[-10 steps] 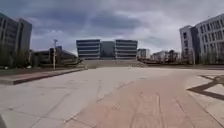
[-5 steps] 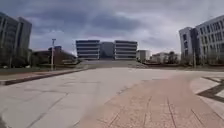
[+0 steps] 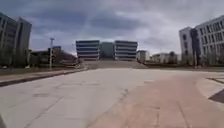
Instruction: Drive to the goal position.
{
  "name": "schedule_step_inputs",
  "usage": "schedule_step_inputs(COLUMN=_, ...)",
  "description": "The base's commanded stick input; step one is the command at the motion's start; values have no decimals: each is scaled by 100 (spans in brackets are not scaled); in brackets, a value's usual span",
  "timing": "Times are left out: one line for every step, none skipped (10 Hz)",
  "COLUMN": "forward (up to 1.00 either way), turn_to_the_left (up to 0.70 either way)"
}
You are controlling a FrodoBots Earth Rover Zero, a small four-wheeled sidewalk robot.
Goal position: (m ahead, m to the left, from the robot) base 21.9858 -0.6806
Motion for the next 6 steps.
schedule_step_inputs(forward=70, turn_to_the_left=0)
schedule_step_inputs(forward=70, turn_to_the_left=0)
schedule_step_inputs(forward=70, turn_to_the_left=0)
schedule_step_inputs(forward=70, turn_to_the_left=0)
schedule_step_inputs(forward=70, turn_to_the_left=0)
schedule_step_inputs(forward=70, turn_to_the_left=-9)
